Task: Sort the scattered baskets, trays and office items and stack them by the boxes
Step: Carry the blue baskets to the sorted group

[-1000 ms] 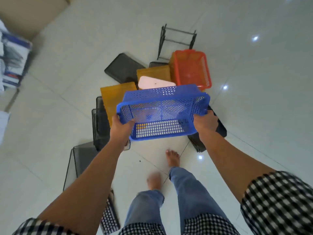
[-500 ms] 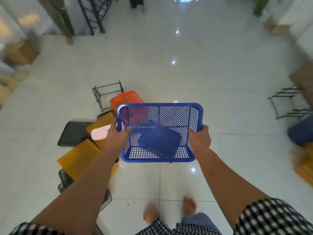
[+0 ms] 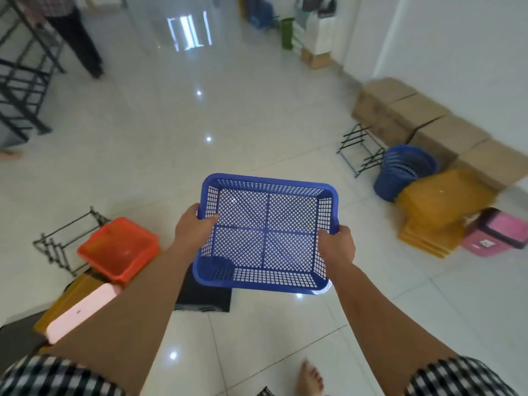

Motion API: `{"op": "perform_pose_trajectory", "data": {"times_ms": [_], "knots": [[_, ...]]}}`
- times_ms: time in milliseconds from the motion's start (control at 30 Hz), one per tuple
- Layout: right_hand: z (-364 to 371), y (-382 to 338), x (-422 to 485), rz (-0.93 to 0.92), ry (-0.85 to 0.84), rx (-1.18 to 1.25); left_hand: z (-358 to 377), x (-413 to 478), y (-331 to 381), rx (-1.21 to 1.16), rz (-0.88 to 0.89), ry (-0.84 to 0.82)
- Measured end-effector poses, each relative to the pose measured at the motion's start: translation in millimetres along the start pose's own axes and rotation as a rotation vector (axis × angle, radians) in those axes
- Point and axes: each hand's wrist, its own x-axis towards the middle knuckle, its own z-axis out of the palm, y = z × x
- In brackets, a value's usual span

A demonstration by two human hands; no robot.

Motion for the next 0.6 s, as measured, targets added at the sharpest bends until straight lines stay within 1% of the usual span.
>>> {"op": "perform_pose_trajectory", "data": {"times_ms": [167,300,467,600], "knots": [[-90,6,57,0.057,0.101,0.079,106,3,71,-0.012,0.059,-0.148],[-145,13,89,0.082,0.210,0.160,178,2,117,-0.056,0.066,-0.268],[-188,18,122,0.115,0.346,0.211,244,15,152,-0.030,0.098,-0.380],[-209,17,150,0.136,0.448,0.199,290,39,177,0.012,0.089,-0.422]]}}
